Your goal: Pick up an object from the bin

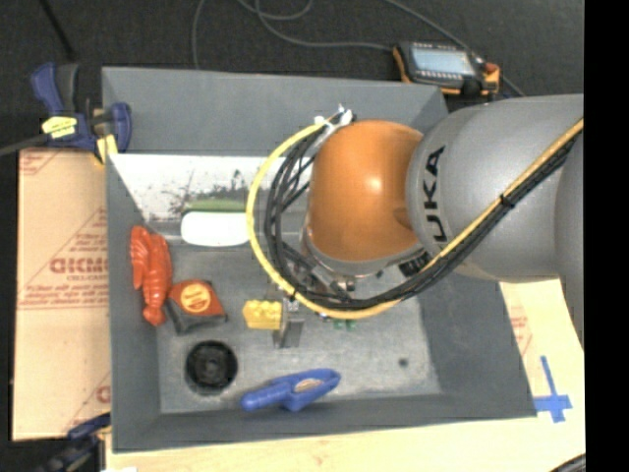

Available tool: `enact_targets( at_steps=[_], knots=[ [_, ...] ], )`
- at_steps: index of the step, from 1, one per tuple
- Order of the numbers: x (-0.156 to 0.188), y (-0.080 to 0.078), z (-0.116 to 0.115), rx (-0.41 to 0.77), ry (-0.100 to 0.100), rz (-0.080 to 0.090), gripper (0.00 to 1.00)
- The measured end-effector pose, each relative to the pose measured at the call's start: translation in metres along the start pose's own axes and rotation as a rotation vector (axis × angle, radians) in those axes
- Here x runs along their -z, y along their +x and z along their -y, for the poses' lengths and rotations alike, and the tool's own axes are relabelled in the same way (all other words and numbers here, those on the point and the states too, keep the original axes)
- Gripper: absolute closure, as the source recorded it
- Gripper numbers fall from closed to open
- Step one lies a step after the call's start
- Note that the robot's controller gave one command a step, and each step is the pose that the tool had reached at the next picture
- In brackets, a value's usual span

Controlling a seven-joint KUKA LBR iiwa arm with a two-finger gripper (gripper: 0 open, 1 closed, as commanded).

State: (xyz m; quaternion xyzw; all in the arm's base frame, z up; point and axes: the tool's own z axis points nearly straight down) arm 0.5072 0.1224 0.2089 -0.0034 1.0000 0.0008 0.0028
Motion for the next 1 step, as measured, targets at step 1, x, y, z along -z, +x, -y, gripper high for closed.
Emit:
enact_targets(
  at_steps=[1],
  knots=[
    [-0.0006,-0.0144,0.0049,0.148,0.002,-0.009,1.0]
  ],
)
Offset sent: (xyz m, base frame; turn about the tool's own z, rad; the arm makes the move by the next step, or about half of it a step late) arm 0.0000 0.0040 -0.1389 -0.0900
